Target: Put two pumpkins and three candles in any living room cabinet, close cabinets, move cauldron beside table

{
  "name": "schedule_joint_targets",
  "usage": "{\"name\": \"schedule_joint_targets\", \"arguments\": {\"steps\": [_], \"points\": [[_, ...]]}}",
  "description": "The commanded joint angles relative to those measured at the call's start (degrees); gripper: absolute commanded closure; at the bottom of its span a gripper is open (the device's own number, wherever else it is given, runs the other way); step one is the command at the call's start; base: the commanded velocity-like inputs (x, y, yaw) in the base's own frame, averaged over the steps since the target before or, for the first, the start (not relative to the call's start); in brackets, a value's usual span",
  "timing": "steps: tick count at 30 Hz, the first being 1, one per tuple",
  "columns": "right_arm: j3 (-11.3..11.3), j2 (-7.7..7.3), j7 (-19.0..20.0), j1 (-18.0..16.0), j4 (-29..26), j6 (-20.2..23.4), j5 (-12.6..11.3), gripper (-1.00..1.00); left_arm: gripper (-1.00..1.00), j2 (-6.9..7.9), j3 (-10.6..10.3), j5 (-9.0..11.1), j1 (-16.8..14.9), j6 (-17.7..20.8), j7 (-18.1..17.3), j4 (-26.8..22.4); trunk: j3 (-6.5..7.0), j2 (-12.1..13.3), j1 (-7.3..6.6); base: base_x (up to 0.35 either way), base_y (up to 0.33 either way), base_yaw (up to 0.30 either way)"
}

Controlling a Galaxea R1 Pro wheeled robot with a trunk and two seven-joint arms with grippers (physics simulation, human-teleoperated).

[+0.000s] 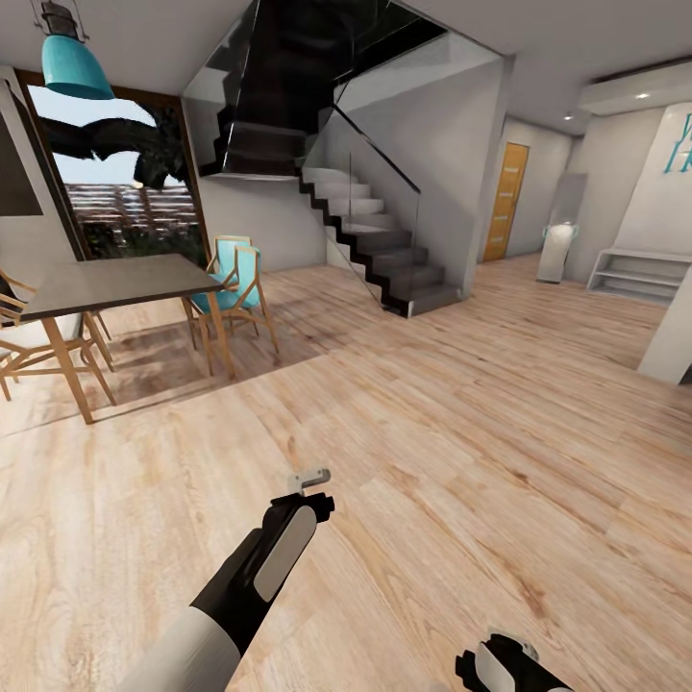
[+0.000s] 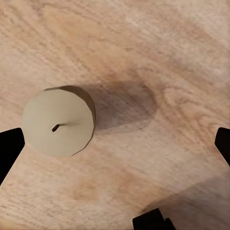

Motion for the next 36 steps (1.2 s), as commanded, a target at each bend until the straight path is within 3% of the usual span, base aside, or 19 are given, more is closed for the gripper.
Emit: {"name": "schedule_joint_targets", "arguments": {"steps": [1,7,12,16,36], "points": [[0.5,0.0,-0.4,0.0,-0.1,0.3,-0.4,-1.0,-1.0,0.0,-0.1,0.4,0.0,0.1,0.5,-0.1,-0.06,0.0,-0.01,0.0,0.0,0.0],[0.5,0.1,-0.4,0.0,-0.1,0.3,-0.4,-1.0,-1.0,0.0,-0.1,0.5,0.0,0.1,0.5,-0.1,-1.14,-2.4,1.31,0.0,0.0,0.0],[0.5,0.16,-0.4,0.0,-0.1,0.3,-0.4,-1.0,-1.0,0.0,-0.1,0.5,0.0,0.1,0.5,-0.1,-1.14,-2.4,1.31,0.0,0.0,0.0],[0.5,0.17,-0.4,0.0,-0.1,0.3,-0.4,-1.0,-1.0,0.0,-0.1,0.5,0.0,0.1,0.5,0.0,-1.85,-4.0,2.19,0.0,0.0,0.0],[0.5,0.25,-0.4,0.0,-0.1,0.3,-0.4,-1.0,-1.0,0.0,-0.1,0.6,0.0,0.0,0.4,0.0,-1.85,-4.0,2.19,0.0,0.0,0.0]]}}
